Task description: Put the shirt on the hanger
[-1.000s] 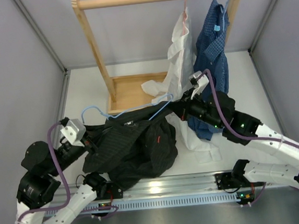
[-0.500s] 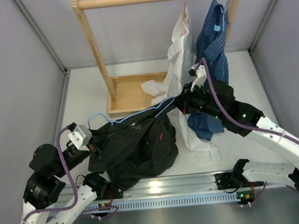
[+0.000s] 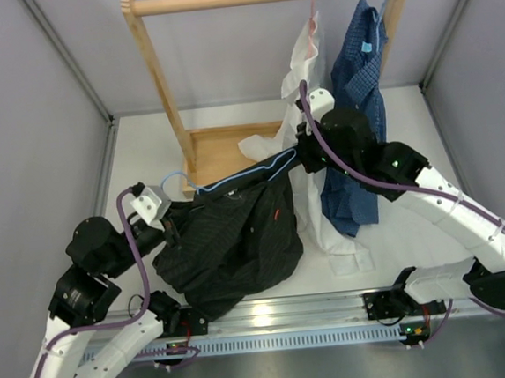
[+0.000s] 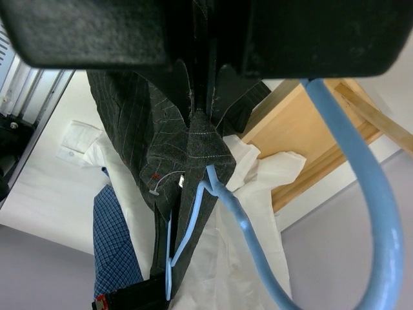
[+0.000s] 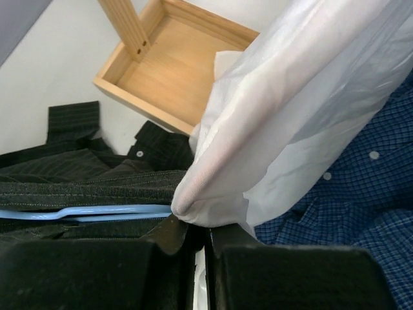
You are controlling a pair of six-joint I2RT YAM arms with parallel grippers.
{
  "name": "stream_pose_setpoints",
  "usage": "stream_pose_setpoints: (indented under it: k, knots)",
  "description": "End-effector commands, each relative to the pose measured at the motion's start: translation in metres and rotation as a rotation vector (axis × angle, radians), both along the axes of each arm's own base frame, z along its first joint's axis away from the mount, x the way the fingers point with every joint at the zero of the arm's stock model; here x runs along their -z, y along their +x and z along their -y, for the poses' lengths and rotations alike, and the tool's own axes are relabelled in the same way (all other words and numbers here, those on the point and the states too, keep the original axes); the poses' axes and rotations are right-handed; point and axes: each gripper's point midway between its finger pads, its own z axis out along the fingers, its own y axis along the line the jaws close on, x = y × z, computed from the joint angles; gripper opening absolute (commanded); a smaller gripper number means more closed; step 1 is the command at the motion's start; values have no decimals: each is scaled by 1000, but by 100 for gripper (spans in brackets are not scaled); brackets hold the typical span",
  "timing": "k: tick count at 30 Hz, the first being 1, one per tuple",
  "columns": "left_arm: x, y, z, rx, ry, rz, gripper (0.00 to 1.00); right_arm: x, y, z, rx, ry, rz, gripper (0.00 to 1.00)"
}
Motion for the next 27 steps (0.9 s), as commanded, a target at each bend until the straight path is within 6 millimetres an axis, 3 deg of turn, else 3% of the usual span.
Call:
stream_pose_setpoints:
  k: [1,6,10,15,16,18,19,23,25,27]
  knots:
    - [15,5,-2,-22,71,-70,0,-38,27,34,147,-84,137,0]
    - [25,16,9,-6,119,-142,0,-38,30,16,100,-120,146,0]
    - [24,27,12,-34,128,-178,0,-35,18,-10,0,-98,138,0]
    - [8,45,8,-149,57,-222,0,-25,-19,-53,-238,67,62,0]
    - [4,47,6,-175,34,-217,0,-13,-27,-52,-246,91,30,0]
    - [-11,51,3,-216,-39,-209,0,-11,-38,-60,-270,154,36,0]
    - [-15,54,-1,-246,-62,-199,0,5,-47,-57,-274,159,13,0]
    - [-34,55,-2,-258,-147,-173,0,31,-79,-75,-361,260,-51,1]
    - [-35,55,3,-240,-147,-179,0,42,-91,-80,-406,290,-71,6]
    - [-32,59,3,-254,-150,-190,0,47,-104,-79,-448,329,-103,20]
